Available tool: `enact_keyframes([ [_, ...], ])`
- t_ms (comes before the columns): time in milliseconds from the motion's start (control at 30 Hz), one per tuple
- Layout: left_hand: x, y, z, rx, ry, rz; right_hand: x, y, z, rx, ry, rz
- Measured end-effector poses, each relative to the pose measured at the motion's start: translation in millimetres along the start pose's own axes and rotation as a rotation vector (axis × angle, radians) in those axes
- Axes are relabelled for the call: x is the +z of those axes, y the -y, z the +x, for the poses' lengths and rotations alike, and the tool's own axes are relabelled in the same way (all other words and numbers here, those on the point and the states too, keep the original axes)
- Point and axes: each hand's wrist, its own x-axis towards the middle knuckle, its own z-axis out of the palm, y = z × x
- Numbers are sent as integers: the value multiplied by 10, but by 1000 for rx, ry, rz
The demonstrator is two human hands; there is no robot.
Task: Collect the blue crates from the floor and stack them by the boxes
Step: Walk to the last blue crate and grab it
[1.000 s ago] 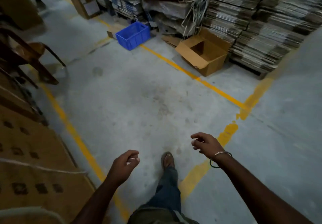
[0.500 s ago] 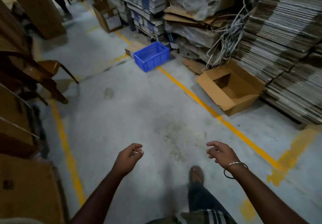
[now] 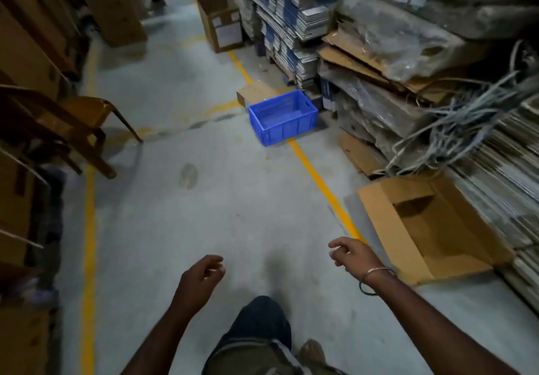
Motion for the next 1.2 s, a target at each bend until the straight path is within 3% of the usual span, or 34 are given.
enact_keyframes([
  [333,-481,-301,2798,-222,30,6,-435,1180,2668,111,27,-75],
  [633,-1062,-1415,5216,-214,65,56,-950,2273,4542,149,-50,-10],
  [767,-1061,-1662,6229,-246,127,71,-1025,2481,5443,190,-37,24],
  [967,-931,-1797,7642,-428,178,98,-950,2569,6873,307,25,-20],
  [1200,-547,-2066,9526,-514,241,38,-898,2752,8988,462,161,-260],
])
